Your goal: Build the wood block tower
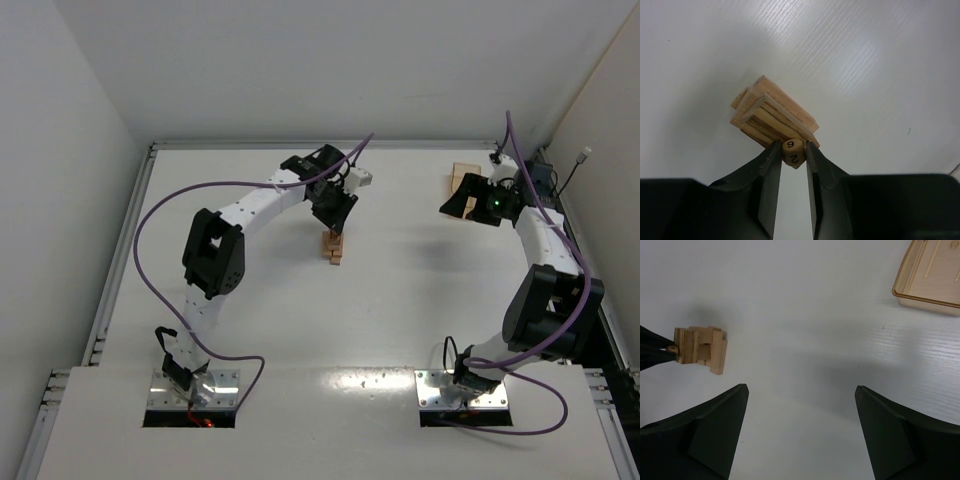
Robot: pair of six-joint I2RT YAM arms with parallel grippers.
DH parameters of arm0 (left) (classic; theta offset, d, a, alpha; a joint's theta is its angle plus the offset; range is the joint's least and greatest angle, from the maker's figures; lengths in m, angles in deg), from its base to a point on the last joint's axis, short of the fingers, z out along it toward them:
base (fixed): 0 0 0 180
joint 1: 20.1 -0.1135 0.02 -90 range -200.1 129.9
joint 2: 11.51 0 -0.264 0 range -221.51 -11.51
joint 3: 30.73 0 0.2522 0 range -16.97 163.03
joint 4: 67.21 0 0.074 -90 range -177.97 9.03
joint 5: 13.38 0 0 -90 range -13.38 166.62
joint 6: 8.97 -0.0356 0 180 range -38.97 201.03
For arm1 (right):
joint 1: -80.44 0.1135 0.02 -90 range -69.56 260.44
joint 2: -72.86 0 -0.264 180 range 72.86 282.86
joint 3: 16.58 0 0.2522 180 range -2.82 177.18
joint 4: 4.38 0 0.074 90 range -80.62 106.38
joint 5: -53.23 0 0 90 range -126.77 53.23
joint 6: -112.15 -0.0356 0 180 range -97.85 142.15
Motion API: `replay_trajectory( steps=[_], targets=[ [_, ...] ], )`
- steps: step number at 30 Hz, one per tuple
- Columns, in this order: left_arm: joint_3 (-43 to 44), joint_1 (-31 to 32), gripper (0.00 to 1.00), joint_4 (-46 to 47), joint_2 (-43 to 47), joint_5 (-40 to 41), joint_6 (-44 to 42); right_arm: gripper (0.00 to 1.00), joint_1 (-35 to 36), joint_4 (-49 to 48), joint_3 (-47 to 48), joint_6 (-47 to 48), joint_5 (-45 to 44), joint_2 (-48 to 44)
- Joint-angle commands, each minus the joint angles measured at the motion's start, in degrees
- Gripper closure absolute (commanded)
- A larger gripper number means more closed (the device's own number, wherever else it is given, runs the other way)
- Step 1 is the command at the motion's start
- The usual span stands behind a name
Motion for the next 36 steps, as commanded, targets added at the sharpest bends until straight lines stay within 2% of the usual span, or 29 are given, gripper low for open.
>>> replay_trajectory(
  steps=[1, 5, 8, 20, 25, 29, 36],
  targets=[
    [1.6, 0.5, 0.77, 1.3, 0.1, 0.0, 0.7, 0.15, 0.1, -2.0, 1.3, 0.3, 1.5, -0.6],
    [1.6, 0.5, 0.75, 1.3, 0.1, 0.5, 1.3, 0.15, 0.1, -2.0, 1.3, 0.3, 1.5, -0.6],
    [1.6, 0.5, 0.70, 1.3, 0.1, 0.5, 1.3, 0.15, 0.1, -2.0, 1.3, 0.3, 1.5, -0.6],
    [0.5, 0.5, 0.68, 2.5, 1.8, 2.4, 1.9, 0.14, 0.1, -2.0, 1.3, 0.3, 1.5, -0.6],
    [-2.2, 0.5, 0.68, 5.4, 7.3, 3.9, 3.0, 0.12, 0.1, -2.0, 1.3, 0.3, 1.5, -0.6],
    [-6.8, -0.5, 0.67, 11.6, 14.1, 5.2, 5.7, 0.12, 0.1, -2.0, 0.8, 0.3, 1.5, -0.6],
    [-8.7, -1.7, 0.63, 14.2, 20.8, 4.6, 8.7, 0.12, 0.1, -2.5, 0.8, 0.3, 2.0, -1.1]
  ],
)
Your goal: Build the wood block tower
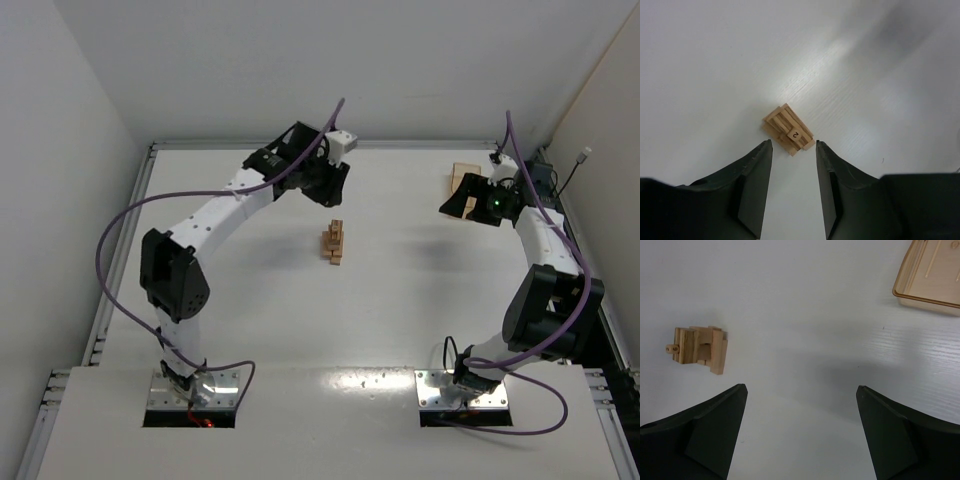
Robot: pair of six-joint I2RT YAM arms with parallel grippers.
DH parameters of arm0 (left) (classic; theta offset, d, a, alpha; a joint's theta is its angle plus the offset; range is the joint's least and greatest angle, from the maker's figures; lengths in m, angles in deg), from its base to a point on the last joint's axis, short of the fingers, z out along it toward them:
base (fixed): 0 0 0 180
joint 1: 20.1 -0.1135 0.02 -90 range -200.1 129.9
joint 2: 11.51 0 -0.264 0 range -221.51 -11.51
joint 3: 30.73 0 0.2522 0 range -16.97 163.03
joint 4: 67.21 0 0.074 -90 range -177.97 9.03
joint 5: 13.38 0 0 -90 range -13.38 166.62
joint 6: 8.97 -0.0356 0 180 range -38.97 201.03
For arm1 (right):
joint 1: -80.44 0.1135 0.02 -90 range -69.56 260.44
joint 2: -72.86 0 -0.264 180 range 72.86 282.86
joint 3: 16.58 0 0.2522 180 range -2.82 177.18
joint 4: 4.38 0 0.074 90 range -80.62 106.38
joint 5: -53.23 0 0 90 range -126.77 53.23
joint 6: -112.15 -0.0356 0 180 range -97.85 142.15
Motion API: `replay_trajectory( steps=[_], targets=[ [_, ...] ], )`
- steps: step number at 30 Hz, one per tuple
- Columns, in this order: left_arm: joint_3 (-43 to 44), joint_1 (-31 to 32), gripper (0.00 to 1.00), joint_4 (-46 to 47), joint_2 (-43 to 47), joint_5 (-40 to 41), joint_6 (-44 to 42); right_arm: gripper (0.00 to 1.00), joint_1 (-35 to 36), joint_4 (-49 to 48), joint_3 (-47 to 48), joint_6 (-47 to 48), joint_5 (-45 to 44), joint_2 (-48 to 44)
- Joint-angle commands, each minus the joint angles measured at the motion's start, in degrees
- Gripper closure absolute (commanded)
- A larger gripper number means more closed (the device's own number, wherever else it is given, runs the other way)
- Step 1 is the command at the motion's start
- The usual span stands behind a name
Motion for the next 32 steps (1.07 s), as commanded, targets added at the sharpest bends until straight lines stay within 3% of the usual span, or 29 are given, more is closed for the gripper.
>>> replay_trajectory(
  steps=[1, 2, 5, 6, 7, 8, 9, 13, 16, 22, 32],
  targets=[
    [-1.4, -1.1, 0.63, 4.2, 5.9, 0.9, 3.4, 0.12, 0.1, -2.5, 0.8, 0.3, 1.9, -1.1],
    [-2.3, -1.1, 0.63, 4.2, 6.8, 2.4, 4.1, 0.12, 0.1, -2.5, 0.8, 0.3, 1.9, -1.1],
    [-7.0, -3.8, 0.45, 5.0, 9.5, 8.0, 6.1, 0.12, 0.6, -1.9, 1.3, 0.3, 1.9, -1.7],
    [-8.8, -5.6, 0.35, 5.0, 10.1, 9.8, 6.9, 0.12, 0.6, -1.9, 1.3, 0.3, 1.9, -1.7],
    [-10.5, -6.9, 0.13, 5.0, 10.1, 11.5, 8.5, 0.12, 1.2, -1.3, 1.3, 0.3, 1.2, -1.7],
    [-12.4, -8.5, 0.03, 5.0, 11.0, 12.4, 9.1, 0.12, 2.2, -1.3, 1.3, 1.6, 0.2, -2.2],
    [-16.5, -10.3, 0.00, 5.0, 11.7, 12.9, 9.1, 0.12, 2.8, -0.7, 1.3, 2.4, -0.7, -2.2],
    [-27.1, -22.6, 0.00, 8.8, 13.6, 10.2, 10.9, 0.11, 7.4, 2.3, 1.8, 8.1, -8.5, -2.8],
    [-32.8, -27.7, 0.00, 10.8, 14.7, 8.8, 9.0, 0.09, 9.6, 3.7, 3.5, 11.1, -10.6, -0.3],
    [-41.6, -30.0, 0.00, 14.3, 19.9, 15.5, 6.3, 0.08, 10.1, 3.7, 3.5, 11.7, -13.4, 3.0],
    [-46.6, -33.6, 0.00, 17.2, 23.3, 14.3, 5.5, 0.08, 10.1, 3.2, 3.5, 12.2, -14.6, 3.7]
  ],
)
